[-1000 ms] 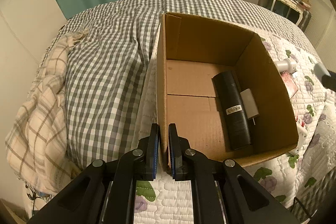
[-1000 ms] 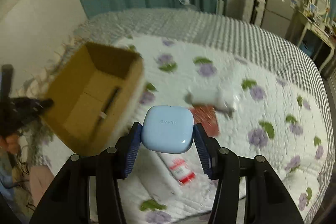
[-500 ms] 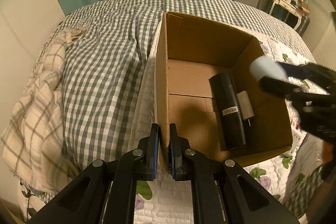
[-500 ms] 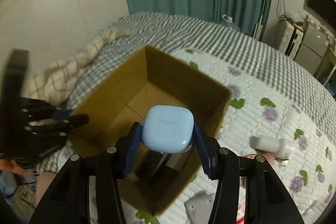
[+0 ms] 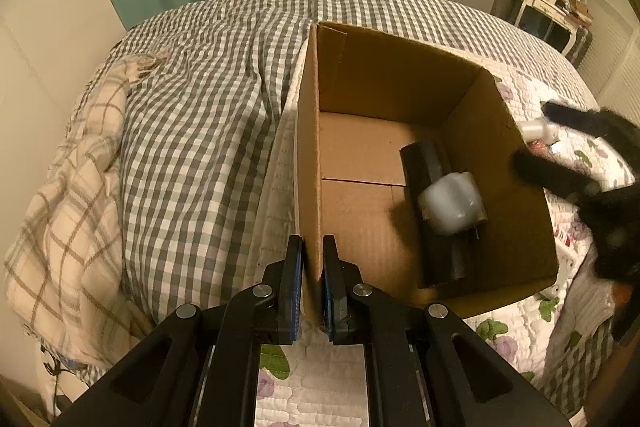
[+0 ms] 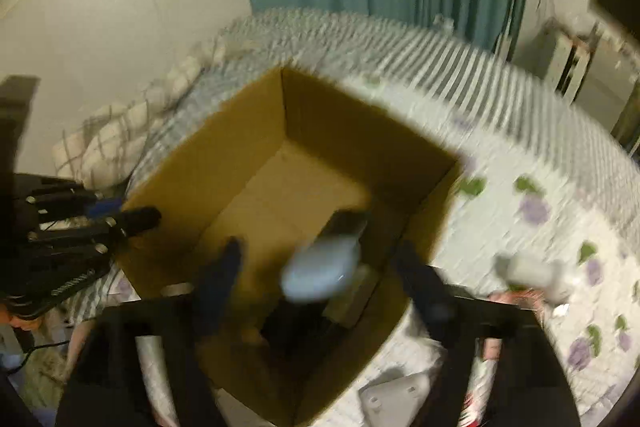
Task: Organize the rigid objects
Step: 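Carry the blue earbud case into the box and release it, then grasp the pink rose-printed card case with the right gripper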
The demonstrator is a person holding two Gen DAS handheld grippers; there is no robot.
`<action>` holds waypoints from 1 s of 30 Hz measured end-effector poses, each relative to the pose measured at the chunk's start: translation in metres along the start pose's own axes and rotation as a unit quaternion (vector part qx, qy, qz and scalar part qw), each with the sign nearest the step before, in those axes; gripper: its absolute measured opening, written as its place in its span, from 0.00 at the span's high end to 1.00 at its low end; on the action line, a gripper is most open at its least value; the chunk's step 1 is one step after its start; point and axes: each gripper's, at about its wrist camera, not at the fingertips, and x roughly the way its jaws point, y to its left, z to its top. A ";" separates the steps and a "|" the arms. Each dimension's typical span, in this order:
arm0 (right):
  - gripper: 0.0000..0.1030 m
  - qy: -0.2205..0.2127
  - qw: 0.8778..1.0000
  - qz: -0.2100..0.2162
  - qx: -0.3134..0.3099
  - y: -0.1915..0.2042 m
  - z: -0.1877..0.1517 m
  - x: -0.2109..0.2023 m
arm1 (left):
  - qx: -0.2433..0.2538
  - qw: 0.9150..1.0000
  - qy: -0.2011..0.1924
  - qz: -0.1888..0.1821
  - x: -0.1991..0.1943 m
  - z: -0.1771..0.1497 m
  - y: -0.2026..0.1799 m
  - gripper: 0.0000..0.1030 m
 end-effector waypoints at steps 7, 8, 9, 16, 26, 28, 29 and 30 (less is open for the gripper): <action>0.12 -0.063 0.994 -0.057 0.064 -0.063 -0.003 -0.051 | -0.008 1.000 0.000 0.007 0.003 -0.001 0.000 0.92; 0.12 -0.067 0.993 -0.071 0.068 -0.072 -0.006 -0.056 | -0.008 1.000 0.001 0.010 0.004 0.000 0.000 0.92; 0.12 -0.070 0.991 -0.086 0.077 -0.082 -0.010 -0.060 | -0.008 1.000 0.000 0.012 0.004 0.000 -0.001 0.92; 0.12 -0.036 0.983 -0.137 0.114 -0.141 -0.047 -0.054 | -0.011 1.000 0.001 0.018 0.006 0.001 -0.002 0.92; 0.12 0.056 0.986 -0.155 0.034 -0.152 -0.082 0.000 | -0.009 1.000 0.002 0.024 0.007 0.002 -0.004 0.92; 0.12 0.072 0.985 -0.155 0.021 -0.149 -0.086 0.011 | -0.014 1.000 0.003 0.018 0.007 0.002 -0.002 0.92; 0.12 0.083 0.984 -0.157 0.014 -0.148 -0.088 0.017 | -0.017 1.000 0.003 0.015 0.007 0.002 -0.001 0.92; 0.12 0.091 0.984 -0.156 0.008 -0.147 -0.090 0.022 | -0.019 1.000 0.003 0.012 0.006 0.002 0.000 0.92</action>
